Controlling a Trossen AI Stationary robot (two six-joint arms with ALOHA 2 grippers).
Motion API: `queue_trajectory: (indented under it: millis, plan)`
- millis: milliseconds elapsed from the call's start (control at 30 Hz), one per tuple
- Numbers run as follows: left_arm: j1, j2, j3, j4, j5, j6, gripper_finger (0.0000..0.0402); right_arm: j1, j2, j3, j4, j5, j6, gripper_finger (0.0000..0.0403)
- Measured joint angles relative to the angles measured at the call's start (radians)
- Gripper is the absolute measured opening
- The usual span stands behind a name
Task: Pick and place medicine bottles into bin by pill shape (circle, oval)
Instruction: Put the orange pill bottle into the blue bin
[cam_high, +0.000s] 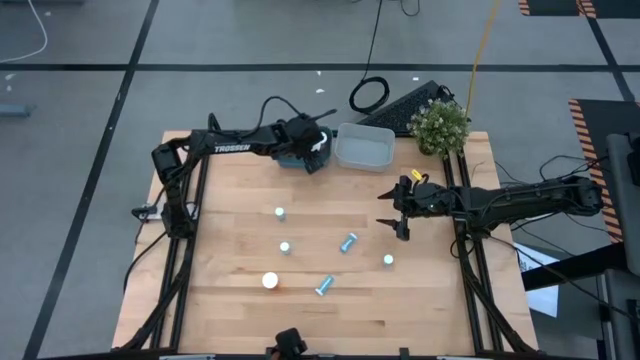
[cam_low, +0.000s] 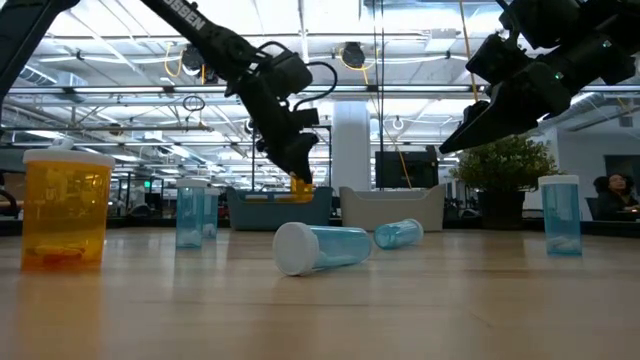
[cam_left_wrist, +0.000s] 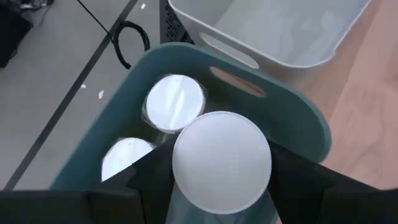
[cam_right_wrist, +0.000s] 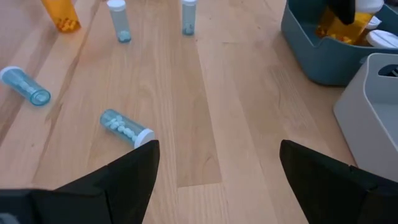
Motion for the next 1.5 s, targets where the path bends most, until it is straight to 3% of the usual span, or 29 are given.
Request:
queue_trajectory:
  millis: [300,1267,1500]
  plan:
    - [0.004,0.0,-0.049,0.03,0.0,-0.003,0.0225,0.0,0.0,0.0,-0.001,0.0,0.0,0.0325]
    - [0.004,0.035,-0.048,0.034,0.002,0.015,0.0226,0.0,0.0,0.0,-0.001,0.0,-0.001,0.0325]
    - [0.005,0.035,-0.048,0.019,0.0,0.024,0.0266,0.0,0.0,0.0,-0.001,-0.001,-0.006,0.0325]
